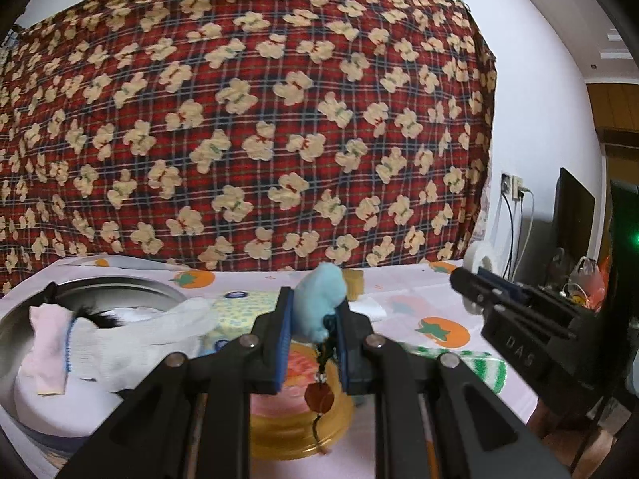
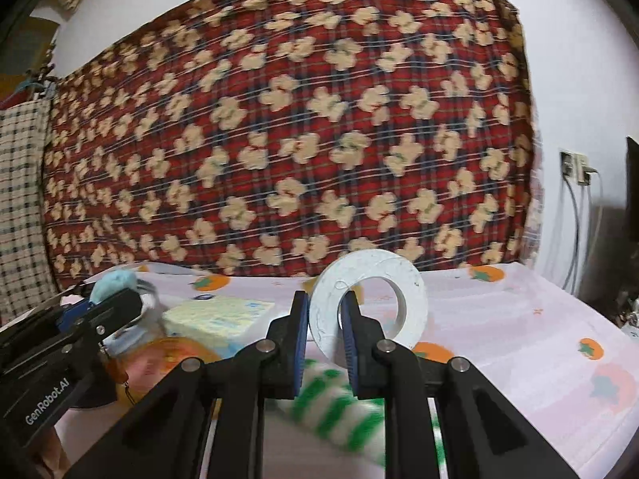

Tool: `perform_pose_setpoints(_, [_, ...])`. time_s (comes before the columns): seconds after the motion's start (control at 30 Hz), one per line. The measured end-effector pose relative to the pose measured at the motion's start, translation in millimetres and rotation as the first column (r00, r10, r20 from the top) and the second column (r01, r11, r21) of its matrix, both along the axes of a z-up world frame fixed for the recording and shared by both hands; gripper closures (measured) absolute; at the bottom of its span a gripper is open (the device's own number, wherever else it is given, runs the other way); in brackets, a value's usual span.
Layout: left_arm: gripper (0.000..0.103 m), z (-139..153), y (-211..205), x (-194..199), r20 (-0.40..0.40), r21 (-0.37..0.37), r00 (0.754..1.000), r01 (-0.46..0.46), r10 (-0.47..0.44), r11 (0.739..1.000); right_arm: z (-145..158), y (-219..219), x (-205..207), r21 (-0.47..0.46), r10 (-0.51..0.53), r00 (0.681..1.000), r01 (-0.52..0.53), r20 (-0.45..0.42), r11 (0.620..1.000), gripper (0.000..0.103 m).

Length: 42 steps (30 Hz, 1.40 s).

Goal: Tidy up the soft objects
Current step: 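Carry the tape roll and plush keychain over the metal tin with both grippers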

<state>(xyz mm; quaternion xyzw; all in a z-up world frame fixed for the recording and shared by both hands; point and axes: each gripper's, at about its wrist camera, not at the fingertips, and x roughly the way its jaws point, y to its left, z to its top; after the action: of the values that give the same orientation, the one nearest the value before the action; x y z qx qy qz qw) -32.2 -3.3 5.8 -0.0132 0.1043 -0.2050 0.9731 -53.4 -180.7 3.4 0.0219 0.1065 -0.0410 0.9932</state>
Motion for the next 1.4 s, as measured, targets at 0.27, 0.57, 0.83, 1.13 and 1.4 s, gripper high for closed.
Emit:
perform_pose_setpoints(0.27, [0.087,1,37,-6,0.019,-0.046,0.999,-0.025,0.025,0.999,-1,43,6,-0.013,0.076,0.997,-0.076,-0.001,0.997,0.085])
perform_pose_setpoints(0.57, [0.087,4,85,-11,0.038,-0.07,0.994,-0.101,0.104,0.992,-1,94,13,-0.017,0.167,0.986,-0.167,-0.002,0.986,0.085])
perform_pose_setpoints(0.83, [0.087,8,134,-4,0.059,-0.052,0.97,-0.233,0.235,0.971,0,152,23,-0.043,0.273,0.962,-0.272,0.009,0.961,0.085])
perform_pose_setpoints(1.13, [0.087,0,189,23,0.02,-0.054,0.922,-0.385,0.387,0.921,-2,206,49,-0.053,0.364,0.931,-0.364,-0.013,0.93,0.085])
perform_pose_setpoints(1.4, [0.087,-10,210,52,-0.076,-0.039,0.878,-0.477,0.473,0.878,-11,238,83,-0.015,0.419,0.902,-0.423,-0.101,0.906,0.084])
